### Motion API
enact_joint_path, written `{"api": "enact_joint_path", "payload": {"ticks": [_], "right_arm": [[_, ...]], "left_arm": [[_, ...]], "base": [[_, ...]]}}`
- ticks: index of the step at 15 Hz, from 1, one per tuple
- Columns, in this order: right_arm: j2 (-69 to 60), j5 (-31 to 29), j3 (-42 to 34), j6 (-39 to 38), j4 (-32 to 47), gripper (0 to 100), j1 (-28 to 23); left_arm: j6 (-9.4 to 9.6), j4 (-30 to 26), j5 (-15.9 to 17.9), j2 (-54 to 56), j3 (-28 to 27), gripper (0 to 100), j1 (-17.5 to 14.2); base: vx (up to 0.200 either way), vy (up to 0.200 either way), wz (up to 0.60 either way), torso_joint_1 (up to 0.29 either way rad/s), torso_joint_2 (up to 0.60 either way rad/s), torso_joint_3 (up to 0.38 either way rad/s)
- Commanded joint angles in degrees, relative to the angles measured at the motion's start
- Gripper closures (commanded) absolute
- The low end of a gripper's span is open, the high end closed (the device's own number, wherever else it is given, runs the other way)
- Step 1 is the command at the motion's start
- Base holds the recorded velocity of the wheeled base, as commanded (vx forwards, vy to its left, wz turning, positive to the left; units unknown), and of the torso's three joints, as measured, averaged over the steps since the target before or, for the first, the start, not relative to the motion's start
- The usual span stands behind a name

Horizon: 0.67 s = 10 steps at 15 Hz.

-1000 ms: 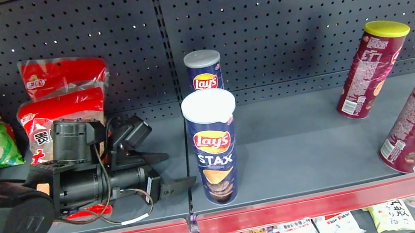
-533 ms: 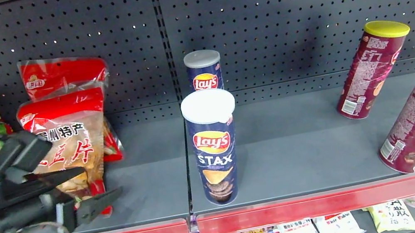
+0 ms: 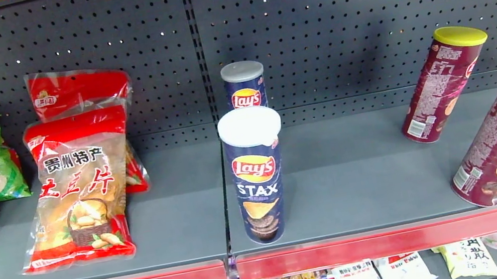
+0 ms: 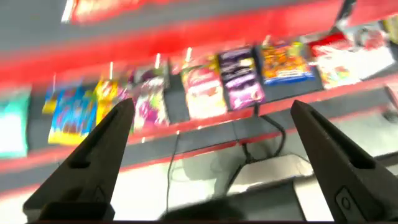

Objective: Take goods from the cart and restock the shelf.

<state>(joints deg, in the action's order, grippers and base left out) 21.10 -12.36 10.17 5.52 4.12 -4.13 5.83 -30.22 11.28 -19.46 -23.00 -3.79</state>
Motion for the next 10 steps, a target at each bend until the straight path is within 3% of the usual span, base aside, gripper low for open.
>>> {"api": "enact_joint_path", "payload": {"ticks": [1,2,3,4,6,7,9,10], "right_arm": [[-11.96,3.40,-4.63,0.98,1.68,0,-3.43],[-16.18,7.79,-5.86,2.48,1.68,0,-2.46],[-16.18,7.79,-5.86,2.48,1.68,0,-2.46],[-15.48,14.03,-6.39,2.21,0.71,0,-2.55],[-15.48,11.13,-6.92,1.25,-0.78,0,-2.55],[-15.48,3.13,-7.18,-0.69,-1.48,0,-2.55],[-15.48,2.17,-7.35,-2.80,-1.57,0,-2.55],[-15.48,2.43,-7.79,-2.89,-1.84,0,-2.55]], "left_arm": [[-3.10,7.46,-5.30,14.62,10.87,0,-1.13],[-4.60,14.84,-8.11,14.62,14.13,0,-1.13],[-4.60,14.84,-8.11,14.62,14.13,0,-1.13],[-6.27,24.86,-8.55,14.62,19.05,0,-1.13],[-5.39,25.21,-8.99,14.62,19.31,0,-1.13],[-5.21,25.21,-10.13,14.62,19.31,0,-1.13],[-6.62,26.97,-15.41,14.62,20.45,0,-1.13],[-6.88,30.48,-15.76,14.62,22.04,0,-1.13]], "base": [[0.000,0.000,0.00,0.000,0.00,0.000],[0.000,0.000,0.00,0.000,0.00,0.000],[0.000,0.000,0.00,0.000,0.00,0.000],[0.000,0.000,0.00,0.000,0.00,0.000],[0.000,0.000,0.00,0.000,0.00,0.000],[0.000,0.000,0.00,0.000,0.00,0.000],[0.000,0.000,0.00,0.000,0.00,0.000],[0.000,0.000,0.00,0.000,0.00,0.000]]}}
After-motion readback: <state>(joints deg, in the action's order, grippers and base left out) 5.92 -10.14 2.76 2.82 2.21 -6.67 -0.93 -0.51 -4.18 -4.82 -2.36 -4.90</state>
